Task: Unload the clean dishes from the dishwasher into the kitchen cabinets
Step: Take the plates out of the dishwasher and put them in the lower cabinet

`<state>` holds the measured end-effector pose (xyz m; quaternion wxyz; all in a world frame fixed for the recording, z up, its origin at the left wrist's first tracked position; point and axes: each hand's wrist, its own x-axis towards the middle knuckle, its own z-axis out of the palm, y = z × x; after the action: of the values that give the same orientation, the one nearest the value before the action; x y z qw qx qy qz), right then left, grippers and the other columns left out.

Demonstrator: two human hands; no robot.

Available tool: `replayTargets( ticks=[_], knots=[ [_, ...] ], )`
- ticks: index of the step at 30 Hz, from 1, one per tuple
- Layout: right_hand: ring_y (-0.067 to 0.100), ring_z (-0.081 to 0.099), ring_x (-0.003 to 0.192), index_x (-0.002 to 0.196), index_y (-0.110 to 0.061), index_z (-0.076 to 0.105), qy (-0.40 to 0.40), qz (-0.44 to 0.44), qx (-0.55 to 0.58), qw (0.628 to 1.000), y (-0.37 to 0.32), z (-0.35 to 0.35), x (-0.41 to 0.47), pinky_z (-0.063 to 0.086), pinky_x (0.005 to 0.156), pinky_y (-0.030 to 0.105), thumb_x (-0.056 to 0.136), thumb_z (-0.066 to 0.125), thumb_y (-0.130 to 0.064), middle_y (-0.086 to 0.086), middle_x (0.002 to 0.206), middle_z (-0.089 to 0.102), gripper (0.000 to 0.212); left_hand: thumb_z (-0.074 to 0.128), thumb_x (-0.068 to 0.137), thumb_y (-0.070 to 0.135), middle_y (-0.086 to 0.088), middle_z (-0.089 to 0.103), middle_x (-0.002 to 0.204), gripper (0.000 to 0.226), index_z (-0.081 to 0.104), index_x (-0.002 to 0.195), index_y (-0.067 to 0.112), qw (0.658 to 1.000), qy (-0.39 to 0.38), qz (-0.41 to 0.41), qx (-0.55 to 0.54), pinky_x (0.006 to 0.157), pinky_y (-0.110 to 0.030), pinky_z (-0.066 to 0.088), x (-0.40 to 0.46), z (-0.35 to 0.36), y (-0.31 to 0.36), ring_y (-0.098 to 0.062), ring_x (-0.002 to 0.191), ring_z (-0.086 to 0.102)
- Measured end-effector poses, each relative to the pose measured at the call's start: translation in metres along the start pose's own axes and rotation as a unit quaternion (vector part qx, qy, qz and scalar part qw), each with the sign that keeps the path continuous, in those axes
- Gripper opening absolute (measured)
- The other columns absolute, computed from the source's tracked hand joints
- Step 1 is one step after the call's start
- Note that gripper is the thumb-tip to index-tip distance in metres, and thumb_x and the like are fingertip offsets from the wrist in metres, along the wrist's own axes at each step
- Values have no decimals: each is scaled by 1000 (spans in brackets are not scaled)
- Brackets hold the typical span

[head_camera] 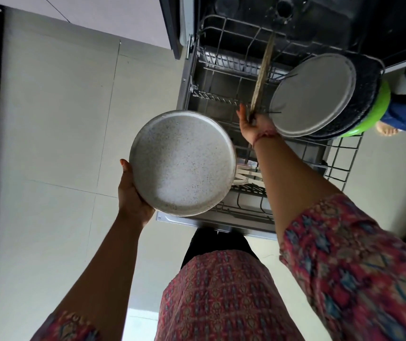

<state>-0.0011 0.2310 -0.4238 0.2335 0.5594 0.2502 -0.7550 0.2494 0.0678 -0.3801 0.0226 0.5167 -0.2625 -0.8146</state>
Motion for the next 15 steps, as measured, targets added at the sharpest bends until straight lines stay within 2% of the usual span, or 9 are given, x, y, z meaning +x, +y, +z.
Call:
replayTargets(
  ticks=[2, 3, 5, 6, 8, 12, 13, 15],
  knots=[
    [35, 56, 118, 134, 2, 47, 8, -16, 33, 999, 0, 3, -2, 56, 47, 35, 99, 42, -3, 22, 137, 49, 35, 36, 91, 64, 2, 67, 121, 51, 70, 111, 32, 1000, 12, -5, -5, 85, -42, 55, 1, -2, -5, -21, 113, 63],
    [35, 62, 105, 133, 2, 48, 11, -22, 48, 999, -1, 4, -5, 55, 44, 35, 99, 42, -2, 22, 134, 52, 34, 37, 91, 64, 2, 67, 120, 50, 71, 109, 32, 1000, 17, -7, -7, 84, -41, 55, 1, -2, -7, -21, 111, 64],
    [32, 62, 78, 132, 1, 49, 9, -22, 59, 998, -3, 1, -15, 55, 44, 34, 98, 45, -3, 19, 132, 55, 34, 38, 91, 63, 2, 68, 118, 49, 72, 107, 32, 1000, 25, -12, -12, 85, -41, 54, 0, -2, -9, -21, 110, 64],
    [30, 61, 74, 131, 1, 50, 3, -16, 49, 999, -5, -2, -22, 55, 46, 34, 98, 46, -3, 18, 132, 55, 34, 39, 91, 63, 2, 68, 118, 49, 72, 106, 32, 999, 28, -14, -15, 87, -42, 53, -1, -2, -9, -21, 110, 64],
    [28, 61, 76, 127, 2, 52, -12, 4, 11, 1000, -6, -11, -37, 57, 51, 32, 98, 46, -2, 18, 126, 57, 30, 40, 91, 62, 1, 68, 118, 48, 72, 107, 30, 999, 32, -18, -28, 88, -43, 52, -3, 0, -10, -22, 112, 63],
    [25, 68, 80, 104, 5, 59, -33, 26, -115, 993, -9, -39, -72, 60, 56, 30, 94, 47, 5, 18, 94, 68, 16, 43, 91, 60, -1, 66, 122, 46, 67, 116, 29, 998, 28, -28, -48, 86, -43, 52, -7, 4, -7, -24, 114, 62],
    [23, 70, 81, 103, 2, 60, -44, 12, -168, 985, -11, -48, -79, 60, 60, 29, 94, 48, 3, 18, 93, 71, 15, 44, 90, 60, -2, 66, 123, 46, 66, 117, 29, 998, 27, -34, -50, 86, -43, 52, -9, 6, -7, -24, 114, 62],
    [18, 68, 96, 118, -10, 57, -95, -22, -312, 945, -17, -64, -94, 60, 77, 35, 94, 50, -2, 14, 111, 69, 26, 44, 91, 59, -2, 67, 121, 46, 68, 114, 27, 998, 30, -39, -49, 83, -40, 53, -12, 10, -4, -24, 113, 62]
  ],
)
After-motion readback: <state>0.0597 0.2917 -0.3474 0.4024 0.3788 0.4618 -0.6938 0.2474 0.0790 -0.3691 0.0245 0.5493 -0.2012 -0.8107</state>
